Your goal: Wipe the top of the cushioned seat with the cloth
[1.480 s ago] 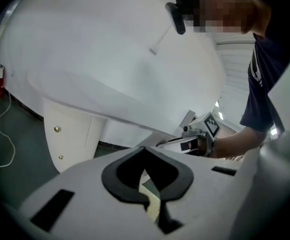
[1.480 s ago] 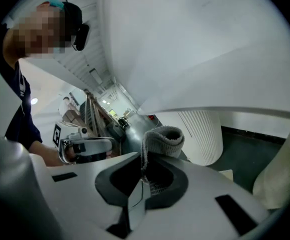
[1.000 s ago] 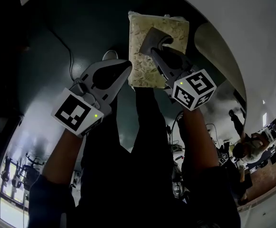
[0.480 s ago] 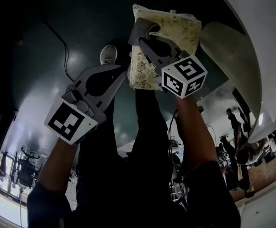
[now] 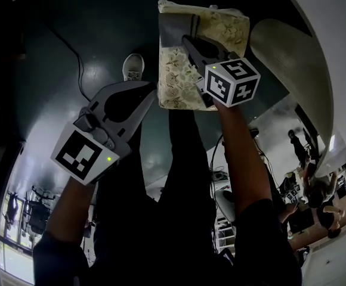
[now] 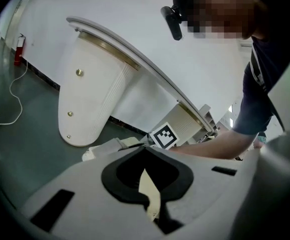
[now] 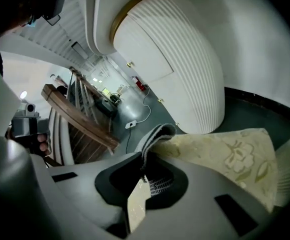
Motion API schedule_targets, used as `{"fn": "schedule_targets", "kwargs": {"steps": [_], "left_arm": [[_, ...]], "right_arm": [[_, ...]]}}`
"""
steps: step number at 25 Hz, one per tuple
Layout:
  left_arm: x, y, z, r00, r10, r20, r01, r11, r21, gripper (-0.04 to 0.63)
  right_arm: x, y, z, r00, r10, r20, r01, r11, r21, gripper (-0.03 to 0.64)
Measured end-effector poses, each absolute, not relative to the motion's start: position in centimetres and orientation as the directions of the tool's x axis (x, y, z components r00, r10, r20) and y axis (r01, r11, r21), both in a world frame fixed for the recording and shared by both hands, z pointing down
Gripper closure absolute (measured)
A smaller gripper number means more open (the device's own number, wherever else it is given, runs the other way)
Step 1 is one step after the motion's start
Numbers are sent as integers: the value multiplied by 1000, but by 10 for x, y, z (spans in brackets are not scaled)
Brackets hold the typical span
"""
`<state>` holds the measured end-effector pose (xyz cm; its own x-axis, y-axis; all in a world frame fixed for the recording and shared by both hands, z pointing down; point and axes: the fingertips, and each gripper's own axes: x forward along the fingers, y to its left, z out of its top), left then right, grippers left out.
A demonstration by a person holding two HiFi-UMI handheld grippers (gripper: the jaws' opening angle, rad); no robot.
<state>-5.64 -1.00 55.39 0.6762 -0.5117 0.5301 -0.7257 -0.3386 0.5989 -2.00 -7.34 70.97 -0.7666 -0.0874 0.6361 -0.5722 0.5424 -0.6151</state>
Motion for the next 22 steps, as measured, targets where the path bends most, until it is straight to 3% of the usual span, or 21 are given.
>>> {"fn": "schedule_targets", "kwargs": {"steps": [22], "left_arm": [[46, -26, 551, 759, -401, 513, -651, -446, 614, 588]], "right_arm": [[169, -124, 727, -588, -311, 747, -800, 356, -482, 585]]}}
